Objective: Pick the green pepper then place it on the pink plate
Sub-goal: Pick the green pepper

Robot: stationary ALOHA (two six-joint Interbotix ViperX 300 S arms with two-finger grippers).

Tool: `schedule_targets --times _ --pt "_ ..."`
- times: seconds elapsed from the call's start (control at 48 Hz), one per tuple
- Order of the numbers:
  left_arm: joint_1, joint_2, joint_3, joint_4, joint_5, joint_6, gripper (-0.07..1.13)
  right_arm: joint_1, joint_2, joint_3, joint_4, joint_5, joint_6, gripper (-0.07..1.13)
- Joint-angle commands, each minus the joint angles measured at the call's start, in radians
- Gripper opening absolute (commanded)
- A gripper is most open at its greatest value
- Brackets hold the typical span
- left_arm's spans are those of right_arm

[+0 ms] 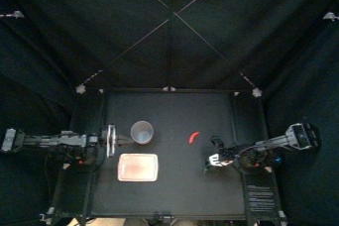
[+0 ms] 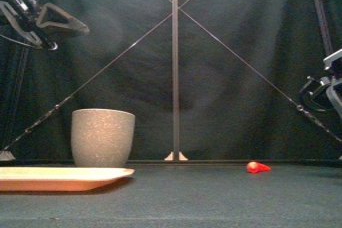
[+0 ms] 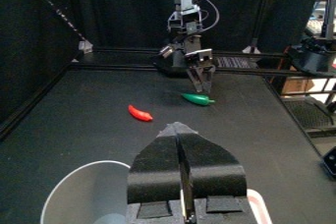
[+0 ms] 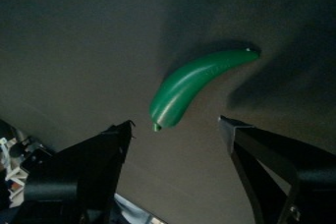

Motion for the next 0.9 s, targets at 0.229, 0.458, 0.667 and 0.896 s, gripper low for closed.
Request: schedule_targets --times 0.229,0.458,0.667,0.896 --pt "0.003 0.005 -0.006 0.002 -0.008 0.000 0.05 -0.041 0.078 -0.049 -0.012 -0.003 0.003 1.01" --pt "0.003 0.005 -0.002 0.002 -0.008 0.000 0.05 -0.043 0.167 -0.086 -0.012 -0.002 0.002 0.96" --pt "0.002 0.003 0.000 0.002 -0.006 0.000 0.05 -0.035 0.233 -0.123 -0.026 0.000 -0.002 0.80" --pt "0.002 0.003 0.002 0.002 -0.006 0.000 0.05 -0.028 0.250 -0.181 -0.038 0.029 -0.003 0.69"
